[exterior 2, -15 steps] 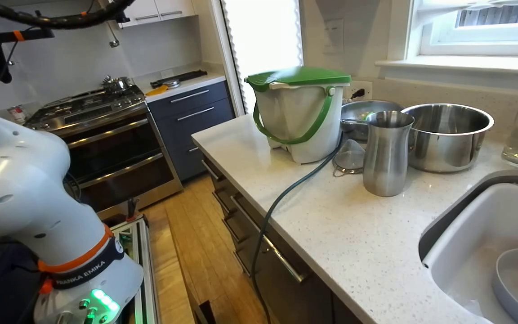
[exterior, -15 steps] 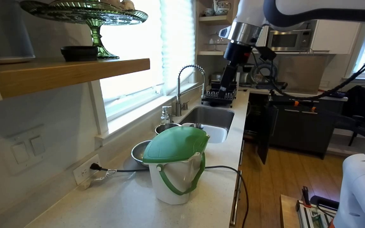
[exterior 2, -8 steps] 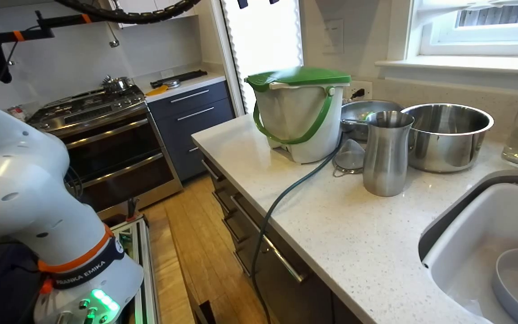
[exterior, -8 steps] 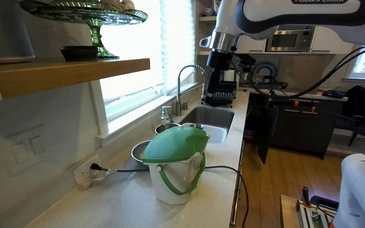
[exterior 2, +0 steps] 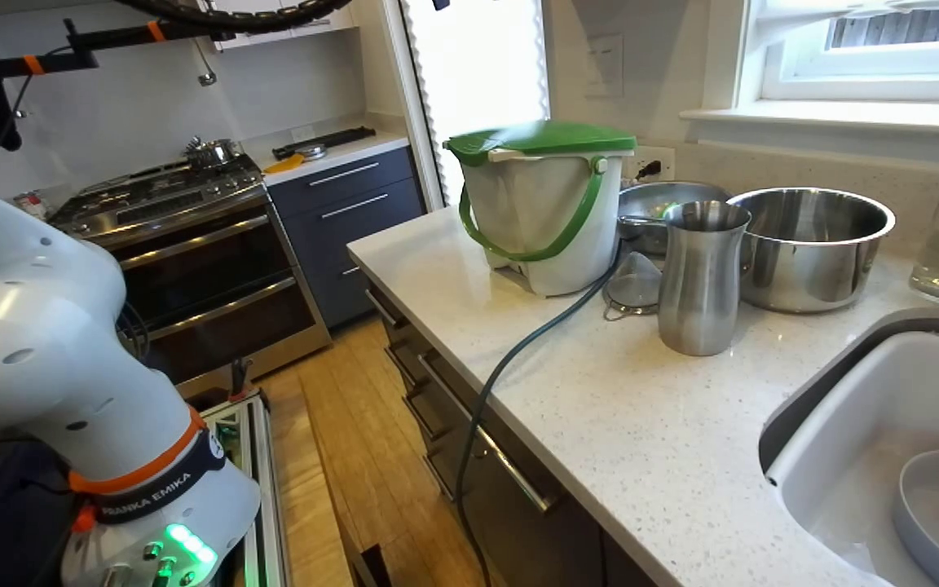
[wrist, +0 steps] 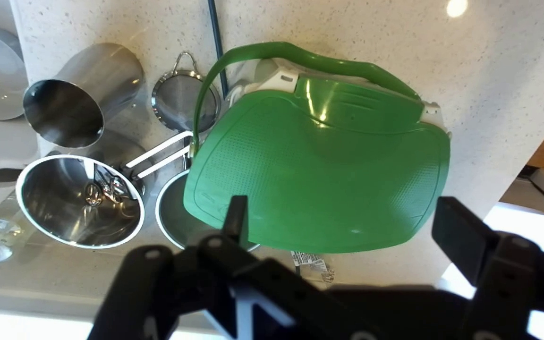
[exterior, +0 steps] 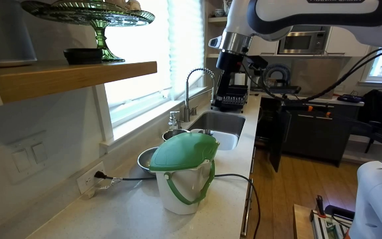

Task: Open the white and green bin

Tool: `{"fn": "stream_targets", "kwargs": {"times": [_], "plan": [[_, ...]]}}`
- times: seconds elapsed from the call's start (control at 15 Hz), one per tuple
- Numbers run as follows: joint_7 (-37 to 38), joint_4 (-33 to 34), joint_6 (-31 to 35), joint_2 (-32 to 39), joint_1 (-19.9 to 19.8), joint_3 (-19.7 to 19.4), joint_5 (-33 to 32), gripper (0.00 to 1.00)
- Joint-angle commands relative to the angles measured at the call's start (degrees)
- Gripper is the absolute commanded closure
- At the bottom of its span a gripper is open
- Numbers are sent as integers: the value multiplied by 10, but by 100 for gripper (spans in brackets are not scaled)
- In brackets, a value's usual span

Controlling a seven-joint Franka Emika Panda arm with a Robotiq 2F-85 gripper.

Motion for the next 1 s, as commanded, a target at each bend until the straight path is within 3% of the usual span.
{"fn": "stream_targets", "kwargs": {"times": [0.0,0.33,0.93], "plan": [[-74,33,29,54,7,-20,22,0],[-214,104,43,158,1,-33,96,0],[-350,265,-3,341,-53,15,196,0]]}}
